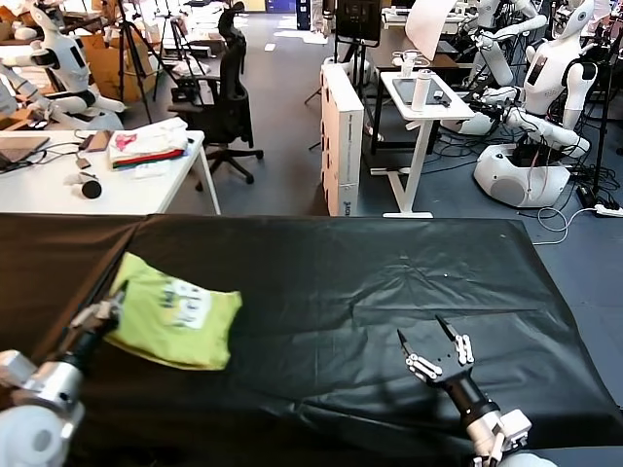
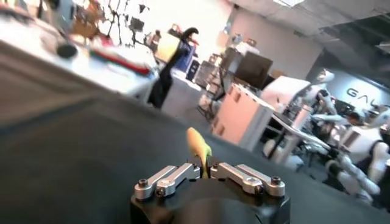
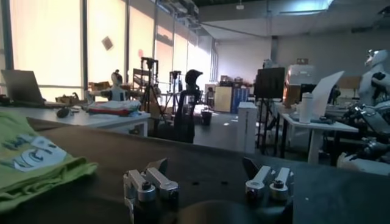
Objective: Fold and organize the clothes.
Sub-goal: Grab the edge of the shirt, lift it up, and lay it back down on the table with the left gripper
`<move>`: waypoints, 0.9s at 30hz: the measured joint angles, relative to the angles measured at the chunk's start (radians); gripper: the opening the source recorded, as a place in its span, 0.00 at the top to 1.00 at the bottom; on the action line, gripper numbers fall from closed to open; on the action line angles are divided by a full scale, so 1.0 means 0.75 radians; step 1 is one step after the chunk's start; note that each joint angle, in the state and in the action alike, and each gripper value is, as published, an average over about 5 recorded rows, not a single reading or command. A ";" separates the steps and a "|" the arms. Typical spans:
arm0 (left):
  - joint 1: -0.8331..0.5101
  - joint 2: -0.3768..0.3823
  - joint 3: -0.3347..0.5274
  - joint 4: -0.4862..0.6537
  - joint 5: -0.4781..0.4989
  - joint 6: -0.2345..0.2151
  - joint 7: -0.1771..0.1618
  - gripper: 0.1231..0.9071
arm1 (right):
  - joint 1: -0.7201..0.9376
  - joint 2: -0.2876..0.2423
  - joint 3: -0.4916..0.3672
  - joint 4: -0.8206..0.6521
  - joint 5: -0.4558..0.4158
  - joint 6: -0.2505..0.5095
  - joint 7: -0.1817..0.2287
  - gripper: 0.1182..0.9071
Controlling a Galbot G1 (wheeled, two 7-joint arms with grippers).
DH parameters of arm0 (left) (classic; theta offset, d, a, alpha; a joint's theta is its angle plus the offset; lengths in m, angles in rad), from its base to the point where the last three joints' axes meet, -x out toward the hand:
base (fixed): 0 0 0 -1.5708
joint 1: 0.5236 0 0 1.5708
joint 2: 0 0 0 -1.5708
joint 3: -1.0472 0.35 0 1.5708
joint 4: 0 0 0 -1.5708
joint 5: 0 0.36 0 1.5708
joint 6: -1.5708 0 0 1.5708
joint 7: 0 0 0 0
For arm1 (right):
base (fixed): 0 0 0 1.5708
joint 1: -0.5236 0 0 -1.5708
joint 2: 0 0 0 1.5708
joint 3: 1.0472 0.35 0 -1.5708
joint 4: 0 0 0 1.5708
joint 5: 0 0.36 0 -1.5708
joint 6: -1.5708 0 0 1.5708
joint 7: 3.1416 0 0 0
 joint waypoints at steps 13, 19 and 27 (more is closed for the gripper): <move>-0.080 -0.251 0.440 -0.113 0.187 0.040 -0.108 0.91 | -0.058 0.050 0.024 0.019 -0.066 -0.005 0.003 0.00; -0.140 -0.471 0.823 0.104 0.423 -0.008 -0.083 0.91 | -0.083 0.049 0.031 0.046 -0.059 -0.073 0.009 0.00; -0.162 -0.565 0.990 0.230 0.550 -0.013 -0.052 0.68 | -0.034 -0.006 -0.021 0.081 0.154 -0.295 -0.002 0.00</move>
